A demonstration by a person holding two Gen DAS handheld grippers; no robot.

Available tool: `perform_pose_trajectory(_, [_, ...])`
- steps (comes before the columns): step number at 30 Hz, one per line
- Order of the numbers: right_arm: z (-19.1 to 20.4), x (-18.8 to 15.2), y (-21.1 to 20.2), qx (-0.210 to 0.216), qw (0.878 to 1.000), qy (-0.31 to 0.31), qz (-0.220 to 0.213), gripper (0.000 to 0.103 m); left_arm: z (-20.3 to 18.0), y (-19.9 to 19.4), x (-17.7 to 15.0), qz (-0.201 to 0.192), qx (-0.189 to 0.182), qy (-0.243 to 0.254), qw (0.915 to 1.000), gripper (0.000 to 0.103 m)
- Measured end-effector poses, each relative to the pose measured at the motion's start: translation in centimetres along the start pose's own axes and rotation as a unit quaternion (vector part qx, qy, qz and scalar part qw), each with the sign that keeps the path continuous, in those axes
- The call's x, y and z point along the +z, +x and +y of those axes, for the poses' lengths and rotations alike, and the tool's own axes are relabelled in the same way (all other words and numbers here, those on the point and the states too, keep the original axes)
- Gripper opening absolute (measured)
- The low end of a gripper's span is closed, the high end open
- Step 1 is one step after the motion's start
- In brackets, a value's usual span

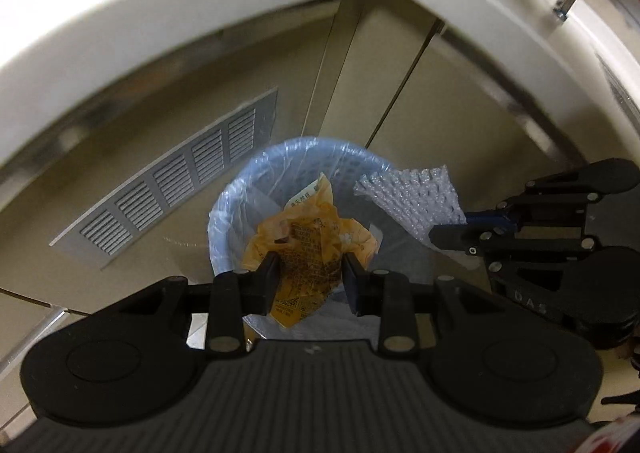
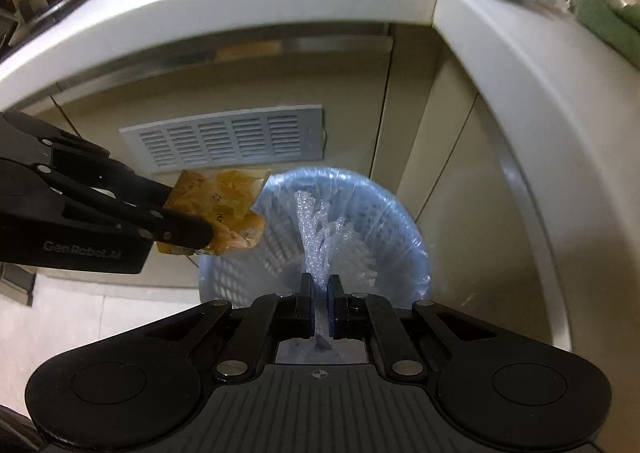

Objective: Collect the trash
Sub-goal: 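Open the left gripper over the wastebasket while the right gripper releases the bubble wrap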

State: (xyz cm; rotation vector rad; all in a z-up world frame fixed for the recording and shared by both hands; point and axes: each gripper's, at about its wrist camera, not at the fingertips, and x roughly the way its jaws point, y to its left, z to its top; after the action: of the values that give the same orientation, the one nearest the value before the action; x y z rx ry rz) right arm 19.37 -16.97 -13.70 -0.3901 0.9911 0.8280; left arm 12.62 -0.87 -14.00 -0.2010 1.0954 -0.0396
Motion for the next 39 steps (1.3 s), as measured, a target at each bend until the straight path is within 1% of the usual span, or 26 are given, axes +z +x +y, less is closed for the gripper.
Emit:
perform_pose_trajectory(9, [-0.8, 0.4, 2.7, -0.002, 1.000, 0.005, 0.028, 0.006, -0.2, 3.2, -0.1, 0.030, 0.005, -0.013, 0.9995, 0.030])
perform_pose_trajectory(20, [-1.2, 0.6, 3.7, 0.000, 0.999, 0.008, 0.039, 0.006, 0.0, 3.8, 0.4, 0.034, 0.008, -0.019, 0.9992, 0.031])
perform_pose_trajectory(22, [-1.2, 0.6, 3.8, -0.001, 0.999, 0.009, 0.040, 0.006, 0.1, 4.0, 0.6, 0.032, 0.008, -0.021, 0.9992, 0.034])
perform_pose_trajectory(24, [-1.2, 0.7, 4.0, -0.003, 0.999, 0.010, 0.039, 0.006, 0.4, 3.8, 0.6, 0.024, 0.005, -0.032, 0.9992, 0.047])
perform_pose_trajectory(25, [-1.2, 0.7, 4.0, -0.003, 0.999, 0.011, 0.039, 0.006, 0.5, 3.8, 0.6, 0.022, 0.001, -0.038, 0.9990, 0.056])
perform_pose_trajectory(26, [-1.2, 0.7, 4.1, -0.003, 0.999, 0.011, 0.040, 0.006, 0.6, 3.7, 0.6, 0.021, 0.003, -0.039, 0.9990, 0.057])
perform_pose_trajectory(29, [-1.3, 0.8, 4.2, -0.003, 0.999, 0.011, 0.039, 0.006, 0.7, 3.7, 0.4, 0.023, 0.008, -0.033, 0.9992, 0.057])
perform_pose_trajectory(39, [-0.9, 1.2, 4.3, 0.002, 0.999, 0.007, 0.037, 0.006, 1.8, 2.9, -0.7, 0.027, 0.019, -0.045, 0.9985, 0.057])
